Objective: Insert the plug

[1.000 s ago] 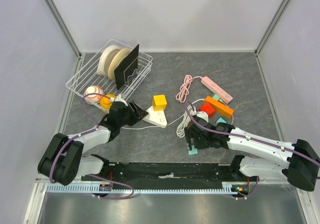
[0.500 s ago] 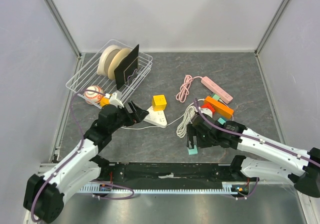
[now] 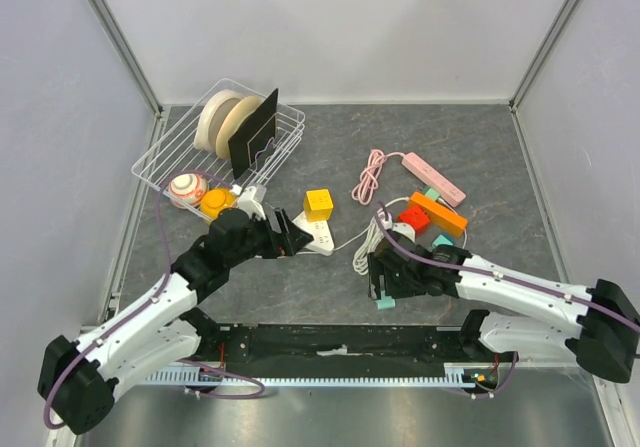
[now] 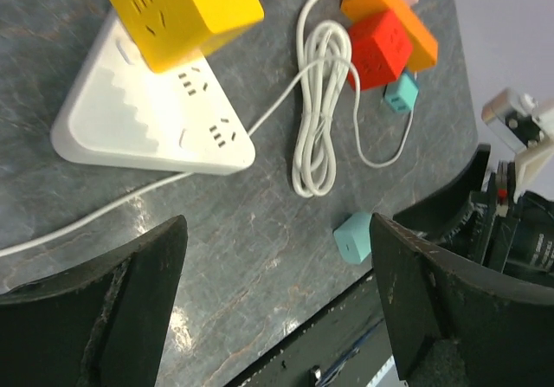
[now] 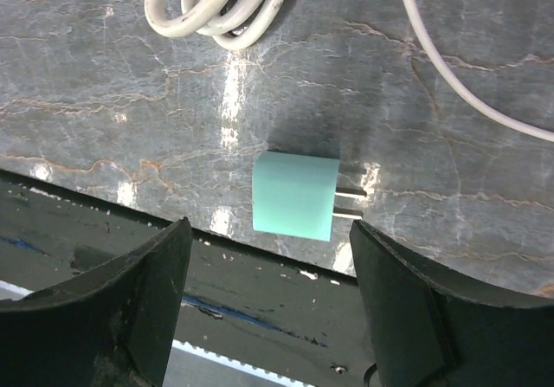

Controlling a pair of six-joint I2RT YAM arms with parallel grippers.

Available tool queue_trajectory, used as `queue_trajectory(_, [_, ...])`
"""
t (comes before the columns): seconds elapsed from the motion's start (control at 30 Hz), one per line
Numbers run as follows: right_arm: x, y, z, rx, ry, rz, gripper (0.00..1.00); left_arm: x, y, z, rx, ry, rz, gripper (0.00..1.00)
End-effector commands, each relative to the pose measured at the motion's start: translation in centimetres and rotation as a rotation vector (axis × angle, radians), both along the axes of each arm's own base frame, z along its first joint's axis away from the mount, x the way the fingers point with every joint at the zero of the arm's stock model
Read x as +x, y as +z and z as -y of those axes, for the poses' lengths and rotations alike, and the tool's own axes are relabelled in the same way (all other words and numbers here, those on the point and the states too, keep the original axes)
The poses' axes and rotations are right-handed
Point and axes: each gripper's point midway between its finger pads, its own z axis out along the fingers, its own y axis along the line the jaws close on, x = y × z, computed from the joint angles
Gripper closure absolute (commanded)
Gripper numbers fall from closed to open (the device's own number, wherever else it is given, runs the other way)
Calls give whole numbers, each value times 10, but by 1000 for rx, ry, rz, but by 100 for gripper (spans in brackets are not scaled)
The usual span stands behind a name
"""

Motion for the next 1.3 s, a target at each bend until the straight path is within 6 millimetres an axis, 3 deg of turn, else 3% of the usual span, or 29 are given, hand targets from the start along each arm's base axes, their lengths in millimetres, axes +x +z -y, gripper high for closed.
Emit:
queue_trajectory(0.0, [4,-13,-14,-5,35,-7,20,5,6,15,26,-33,45,9])
queue_trajectory(0.17, [-2,-31,-13,-44,24,-27,24,7,-4,22,52,-43,23,9])
queue_trajectory(0.27, [-5,-30,-20,-24,38,-30,27,7,-7,28,52,-60,11,9])
queue_trajectory(0.47, [1,-30,-35,1,53,-19,34,11,-20,32,75,-61,-5,9])
queue_trajectory(0.63, [18,-33,-43,-38,48,26,39,10,-35,32,93,-49,-48,10])
queue_trajectory(0.8, [43,-4,-67,-1,81,105,30,1,-54,30,105,-46,-97,10])
queue_trajectory(0.9, [63,17,-68,19,73,143,21,-4,-66,31,115,-50,-140,10])
queue_trajectory(1.03, [93,38,-49,21,25,189,18,-5,-83,30,140,-38,-192,11])
queue_trajectory(1.13, [122,44,-15,-33,-50,227,16,0,-92,32,150,-22,-203,13])
queue_trajectory(1.27, [166,52,49,-73,-217,252,14,8,-103,36,170,-14,-226,15])
